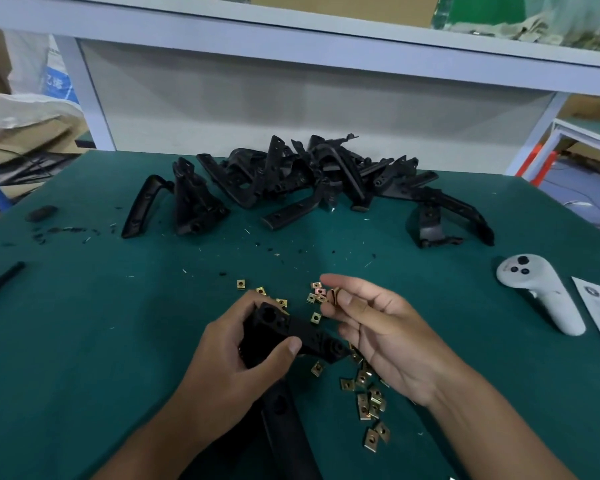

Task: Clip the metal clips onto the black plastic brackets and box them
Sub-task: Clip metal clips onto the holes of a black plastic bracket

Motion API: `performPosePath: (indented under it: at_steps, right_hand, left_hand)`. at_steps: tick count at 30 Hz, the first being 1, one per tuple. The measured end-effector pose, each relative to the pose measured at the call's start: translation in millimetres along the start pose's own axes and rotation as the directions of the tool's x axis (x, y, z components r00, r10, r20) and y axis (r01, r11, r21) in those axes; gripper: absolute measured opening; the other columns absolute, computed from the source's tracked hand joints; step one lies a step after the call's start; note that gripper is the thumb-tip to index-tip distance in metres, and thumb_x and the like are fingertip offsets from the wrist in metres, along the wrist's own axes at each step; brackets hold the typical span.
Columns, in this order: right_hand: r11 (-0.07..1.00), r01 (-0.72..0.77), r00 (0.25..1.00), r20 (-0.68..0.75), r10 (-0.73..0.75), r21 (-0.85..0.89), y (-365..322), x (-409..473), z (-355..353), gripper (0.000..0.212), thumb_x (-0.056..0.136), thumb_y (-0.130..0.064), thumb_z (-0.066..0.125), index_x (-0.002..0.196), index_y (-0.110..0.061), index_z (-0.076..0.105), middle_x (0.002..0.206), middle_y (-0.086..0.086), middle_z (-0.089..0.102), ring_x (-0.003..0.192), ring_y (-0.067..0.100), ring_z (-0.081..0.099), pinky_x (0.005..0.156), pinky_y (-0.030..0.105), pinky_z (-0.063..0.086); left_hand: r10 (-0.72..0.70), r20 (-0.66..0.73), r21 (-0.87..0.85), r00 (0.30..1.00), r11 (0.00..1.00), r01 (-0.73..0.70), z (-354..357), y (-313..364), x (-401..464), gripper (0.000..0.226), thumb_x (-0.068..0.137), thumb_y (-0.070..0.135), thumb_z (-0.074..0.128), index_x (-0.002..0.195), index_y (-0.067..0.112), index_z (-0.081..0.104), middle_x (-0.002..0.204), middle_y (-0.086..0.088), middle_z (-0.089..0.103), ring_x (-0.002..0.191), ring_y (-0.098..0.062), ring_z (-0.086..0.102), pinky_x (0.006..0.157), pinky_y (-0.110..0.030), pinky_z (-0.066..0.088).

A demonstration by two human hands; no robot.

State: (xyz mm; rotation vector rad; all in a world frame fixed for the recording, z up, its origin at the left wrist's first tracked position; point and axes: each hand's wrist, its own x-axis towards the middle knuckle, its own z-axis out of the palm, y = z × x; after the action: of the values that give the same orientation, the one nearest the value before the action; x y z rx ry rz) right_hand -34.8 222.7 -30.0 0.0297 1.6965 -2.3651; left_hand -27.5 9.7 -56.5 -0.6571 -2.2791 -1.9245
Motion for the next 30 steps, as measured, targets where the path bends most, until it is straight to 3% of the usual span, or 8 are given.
performPosePath:
  at_steps: [4, 8, 13, 17, 24, 30]
  right_hand:
    - [0.999, 0.017, 1.000, -0.013, -0.017, -0.029, 2, 2, 1, 0.027, 0.088, -0.022, 0.067, 0.112, -0.020, 0.079, 0.089, -0.005, 0.066, 0.082, 0.005, 0.062, 0.067, 0.018, 0.050]
    - [1.000, 0.017, 1.000, -0.015, -0.017, -0.010, 0, 0, 3, 0.017, 0.084, -0.022, 0.070, 0.098, -0.020, 0.080, 0.092, 0.001, 0.073, 0.079, 0.008, 0.064, 0.061, 0.019, 0.050]
    - [0.983, 0.105, 0.994, 0.016, -0.104, -0.153, 0, -6, 8, 0.009, 0.084, -0.023, 0.074, 0.092, -0.022, 0.077, 0.090, 0.004, 0.076, 0.076, 0.006, 0.067, 0.066, 0.018, 0.052]
    - [0.962, 0.144, 0.990, 0.043, -0.137, -0.232, 2, -9, 12, 0.005, 0.085, -0.023, 0.079, 0.088, -0.024, 0.076, 0.082, 0.000, 0.075, 0.075, 0.012, 0.069, 0.069, 0.024, 0.057]
    - [0.961, 0.144, 0.989, 0.052, -0.136, -0.237, 3, -11, 14, 0.004, 0.081, -0.027, 0.079, 0.084, -0.028, 0.077, 0.077, -0.005, 0.074, 0.071, 0.006, 0.069, 0.065, 0.017, 0.053]
    - [0.974, 0.110, 0.993, 0.057, -0.100, -0.200, 6, -11, 17, 0.004, 0.080, -0.027, 0.078, 0.083, -0.026, 0.078, 0.076, -0.005, 0.073, 0.070, 0.006, 0.068, 0.063, 0.017, 0.054]
  left_hand:
    - [-0.009, 0.009, -0.007, 1.000, 1.000, 0.009, 1, -2, 0, 0.024, 0.083, 0.045, 0.071, 0.093, 0.025, 0.061, 0.075, 0.004, 0.061, 0.067, -0.009, 0.059, 0.061, -0.023, 0.049]
    - [-0.039, 0.037, -0.010, 0.999, 0.999, 0.040, 1, -4, 0, 0.028, 0.083, 0.051, 0.073, 0.099, 0.030, 0.063, 0.082, 0.004, 0.067, 0.070, -0.012, 0.067, 0.063, -0.024, 0.055]
    - [-0.045, 0.064, -0.045, 0.997, 0.998, 0.048, 2, -3, 3, 0.027, 0.080, 0.053, 0.076, 0.099, 0.035, 0.067, 0.089, 0.008, 0.072, 0.080, -0.004, 0.069, 0.070, -0.013, 0.052]
    - [-0.054, 0.072, -0.069, 0.996, 0.996, 0.059, 3, -4, 4, 0.026, 0.077, 0.045, 0.080, 0.098, 0.032, 0.070, 0.092, 0.004, 0.075, 0.086, -0.011, 0.072, 0.075, -0.019, 0.055]
    - [-0.084, 0.102, -0.101, 0.991, 0.990, 0.094, 4, -2, 4, 0.028, 0.075, 0.043, 0.083, 0.097, 0.032, 0.070, 0.093, 0.000, 0.074, 0.087, -0.014, 0.072, 0.076, -0.021, 0.056]
    - [-0.130, 0.112, -0.236, 0.985, 0.960, 0.154, 4, -1, 2, 0.050, 0.068, 0.049, 0.090, 0.103, 0.032, 0.060, 0.088, -0.007, 0.076, 0.076, -0.019, 0.073, 0.067, -0.030, 0.060]
